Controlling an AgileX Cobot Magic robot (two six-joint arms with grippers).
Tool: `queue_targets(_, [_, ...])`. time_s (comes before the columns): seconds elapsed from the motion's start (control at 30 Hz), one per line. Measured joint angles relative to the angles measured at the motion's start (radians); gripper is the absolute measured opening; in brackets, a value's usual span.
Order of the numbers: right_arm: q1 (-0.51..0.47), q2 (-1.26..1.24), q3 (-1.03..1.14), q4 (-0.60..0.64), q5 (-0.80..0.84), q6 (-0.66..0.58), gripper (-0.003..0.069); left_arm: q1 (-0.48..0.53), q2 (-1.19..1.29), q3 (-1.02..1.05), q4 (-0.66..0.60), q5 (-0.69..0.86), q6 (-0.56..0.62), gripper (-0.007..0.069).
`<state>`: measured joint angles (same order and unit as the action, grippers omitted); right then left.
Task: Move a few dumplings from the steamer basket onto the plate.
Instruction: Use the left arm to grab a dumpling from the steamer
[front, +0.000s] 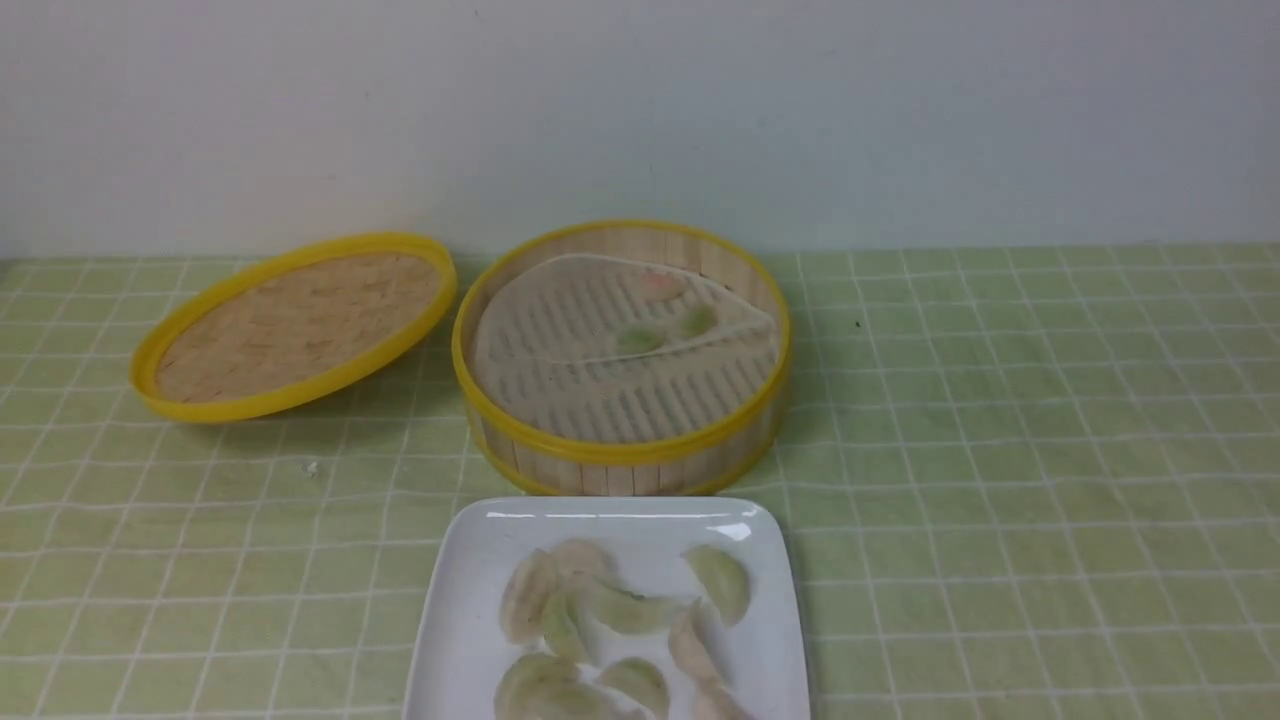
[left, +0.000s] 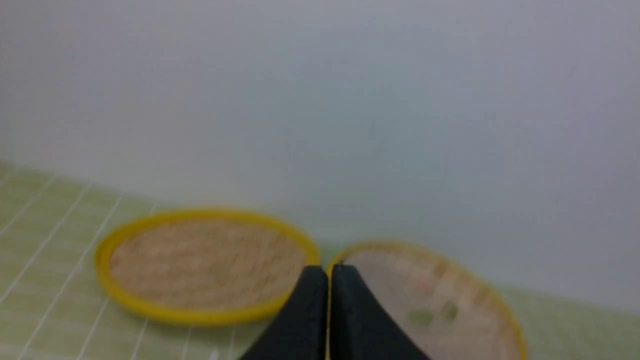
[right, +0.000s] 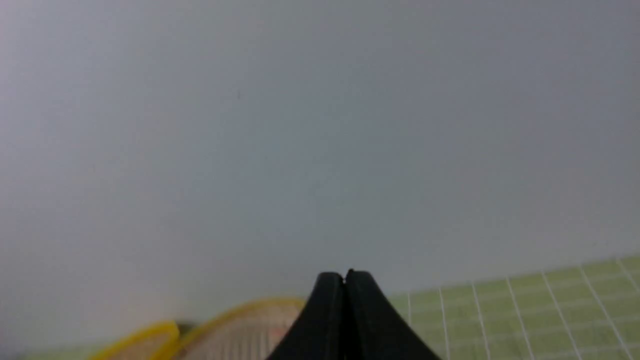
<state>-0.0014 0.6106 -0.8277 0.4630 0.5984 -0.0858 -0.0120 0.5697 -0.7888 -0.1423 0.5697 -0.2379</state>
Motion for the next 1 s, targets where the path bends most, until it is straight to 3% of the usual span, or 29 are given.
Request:
queue_targets(0.17, [0.0,0.329,-0.249,-0.003,0.378,-0.11,-0.0015,0.0,0.334,-0.224,-0.089,0.296,0.254,-0.0006])
queue_targets(0.2, [0.0,0.329,-0.256,-0.003,0.389,-0.112,-0.0015,0.0,0.348,-0.231,-0.089,0.296,0.264,-0.0006])
queue_targets(0.27, [0.0,0.464,-0.321,-0.001,0.494,-0.13,-0.0015,0.0,0.527,-0.321,-0.175,0.295,0.401,-0.0006])
queue_targets(0.43, [0.0,0.563,-0.331,0.044,0.537,-0.187,-0.0015,-0.052,0.859,-0.495,-0.273,0.326,0.599,-0.0006])
queue_targets(0.67, [0.0,0.56,-0.331,0.064,0.53,-0.218,-0.0015,-0.196,1.178,-0.758,-0.269,0.374,0.668,-0.0006])
queue_targets(1.0, [0.0,0.56,-0.33,0.058,0.526,-0.219,-0.0015,-0.301,1.486,-1.036,-0.21,0.373,0.677,-0.0004])
